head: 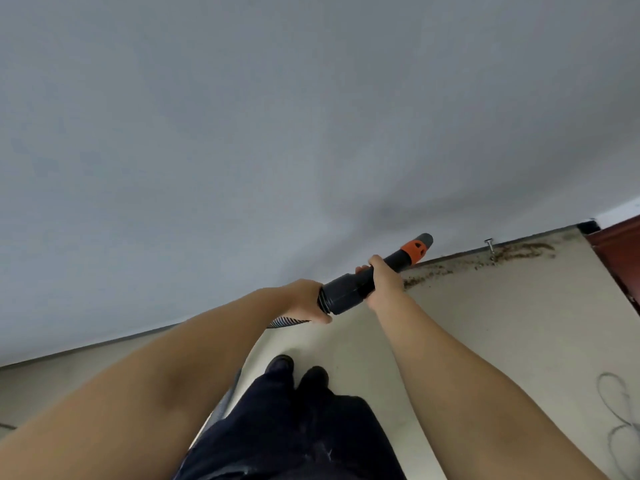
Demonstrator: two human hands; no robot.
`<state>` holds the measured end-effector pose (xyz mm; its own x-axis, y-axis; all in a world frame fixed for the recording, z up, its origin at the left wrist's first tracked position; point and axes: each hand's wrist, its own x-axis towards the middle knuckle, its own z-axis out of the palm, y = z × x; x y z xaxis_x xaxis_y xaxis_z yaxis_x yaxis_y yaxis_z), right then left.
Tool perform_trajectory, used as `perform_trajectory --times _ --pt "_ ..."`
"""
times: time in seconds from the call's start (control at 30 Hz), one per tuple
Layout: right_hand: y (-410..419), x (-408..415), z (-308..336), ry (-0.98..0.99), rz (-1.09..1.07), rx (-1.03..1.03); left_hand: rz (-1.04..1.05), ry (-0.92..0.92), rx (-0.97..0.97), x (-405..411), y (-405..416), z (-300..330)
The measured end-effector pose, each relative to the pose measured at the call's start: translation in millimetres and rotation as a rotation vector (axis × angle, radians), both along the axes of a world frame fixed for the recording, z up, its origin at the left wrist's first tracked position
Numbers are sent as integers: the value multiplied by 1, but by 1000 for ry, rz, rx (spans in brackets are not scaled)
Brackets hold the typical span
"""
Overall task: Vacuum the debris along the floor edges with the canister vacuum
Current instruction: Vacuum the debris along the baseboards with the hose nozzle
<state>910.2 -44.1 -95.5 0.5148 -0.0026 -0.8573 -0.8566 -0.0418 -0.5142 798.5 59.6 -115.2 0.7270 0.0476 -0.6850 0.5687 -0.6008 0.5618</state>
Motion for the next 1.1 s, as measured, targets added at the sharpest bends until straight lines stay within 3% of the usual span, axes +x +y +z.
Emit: perform_trajectory --times 0.27,0.5,0.67,0.9,1.1 --pt "-18 63 -23 96 85 30 65 56 -43 54 -24 -18" --pt "-40 110 -64 184 591 -168 387 192 -187 73 -102 -30" --pt "-61 84 -89 279 949 -290 695 274 -407 46 -173 -43" --pt "-48 23 -122 153 1403 -225 1215 96 -373 9 -235 -91" --pt "-38 -22 -223 20 1738 -135 1687 -59 -538 8 -266 -191"
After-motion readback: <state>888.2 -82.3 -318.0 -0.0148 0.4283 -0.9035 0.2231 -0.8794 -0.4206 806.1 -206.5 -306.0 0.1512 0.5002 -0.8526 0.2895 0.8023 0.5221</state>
